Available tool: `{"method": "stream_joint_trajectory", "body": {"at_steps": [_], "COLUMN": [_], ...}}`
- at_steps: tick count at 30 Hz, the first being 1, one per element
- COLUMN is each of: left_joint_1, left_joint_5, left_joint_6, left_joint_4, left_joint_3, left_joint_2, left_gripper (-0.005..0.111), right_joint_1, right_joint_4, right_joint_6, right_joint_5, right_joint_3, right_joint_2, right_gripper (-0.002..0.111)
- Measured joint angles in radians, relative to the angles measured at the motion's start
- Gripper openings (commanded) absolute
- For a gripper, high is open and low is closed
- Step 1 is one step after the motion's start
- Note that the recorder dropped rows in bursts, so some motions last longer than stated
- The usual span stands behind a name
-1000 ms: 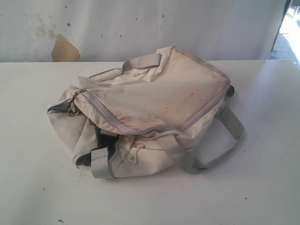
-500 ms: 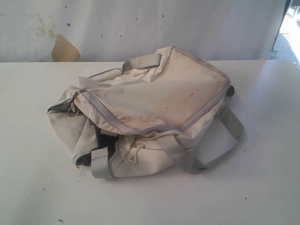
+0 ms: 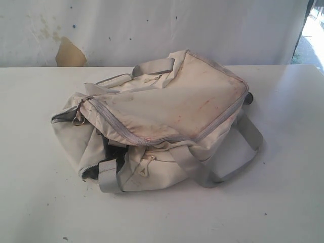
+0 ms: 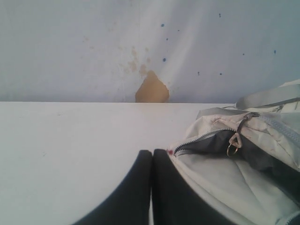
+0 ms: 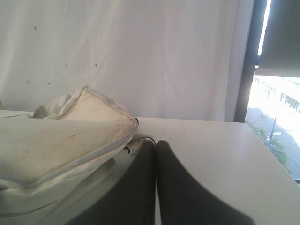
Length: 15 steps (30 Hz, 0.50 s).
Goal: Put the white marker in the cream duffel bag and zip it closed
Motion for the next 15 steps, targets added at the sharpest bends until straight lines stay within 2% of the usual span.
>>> {"method": "stream_joint_trajectory", "body": {"at_steps": [15], "left_joint_1": [0.000], "left_joint_5": [0.000], "left_joint_6": [-0.010], "left_joint_4": [-0.002], "left_joint_3": [0.000], "left_joint_2": [0.000], "left_gripper": [0.000], "right_joint_1": [0.000], "right_joint_4": [0.000], "right_joint_6": [0.000], "right_joint_5": [0.000], "right_joint_3": [0.000], "right_joint_2": [0.000], "right_gripper": [0.000]}}
